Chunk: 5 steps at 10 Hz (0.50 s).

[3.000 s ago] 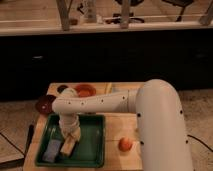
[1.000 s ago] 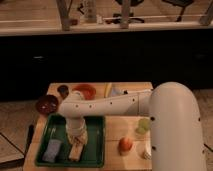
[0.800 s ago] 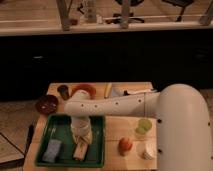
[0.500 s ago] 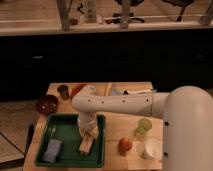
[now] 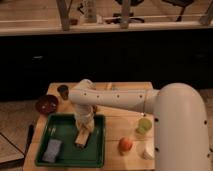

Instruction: Wipe tray with eraser

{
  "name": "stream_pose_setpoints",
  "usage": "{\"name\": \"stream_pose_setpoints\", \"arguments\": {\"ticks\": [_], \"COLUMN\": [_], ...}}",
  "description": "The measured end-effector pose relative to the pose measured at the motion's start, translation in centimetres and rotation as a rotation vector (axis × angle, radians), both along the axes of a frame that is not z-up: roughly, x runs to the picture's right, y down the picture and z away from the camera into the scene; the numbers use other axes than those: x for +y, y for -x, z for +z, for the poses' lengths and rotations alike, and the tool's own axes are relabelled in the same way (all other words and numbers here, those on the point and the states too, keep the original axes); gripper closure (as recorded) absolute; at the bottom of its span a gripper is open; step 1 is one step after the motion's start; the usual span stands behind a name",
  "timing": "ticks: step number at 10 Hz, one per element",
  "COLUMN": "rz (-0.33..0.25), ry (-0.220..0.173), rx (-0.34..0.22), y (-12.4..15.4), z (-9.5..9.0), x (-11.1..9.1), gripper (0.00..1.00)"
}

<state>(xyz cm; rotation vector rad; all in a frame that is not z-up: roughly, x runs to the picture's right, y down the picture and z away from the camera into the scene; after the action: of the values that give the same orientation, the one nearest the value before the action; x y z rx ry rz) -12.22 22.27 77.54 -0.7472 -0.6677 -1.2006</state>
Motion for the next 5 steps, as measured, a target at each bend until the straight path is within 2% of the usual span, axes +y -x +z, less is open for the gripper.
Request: {"name": "stream_pose_setpoints", "arguments": {"ticks": [2, 5], "rz": [0.0, 0.034], "ry": [0.017, 0.044], "rx": [-0.013, 0.005], "y": [1.1, 0.5], "z": [0.1, 0.1], "x": [0.6, 2.2], "gripper": [1.0, 1.0]}}
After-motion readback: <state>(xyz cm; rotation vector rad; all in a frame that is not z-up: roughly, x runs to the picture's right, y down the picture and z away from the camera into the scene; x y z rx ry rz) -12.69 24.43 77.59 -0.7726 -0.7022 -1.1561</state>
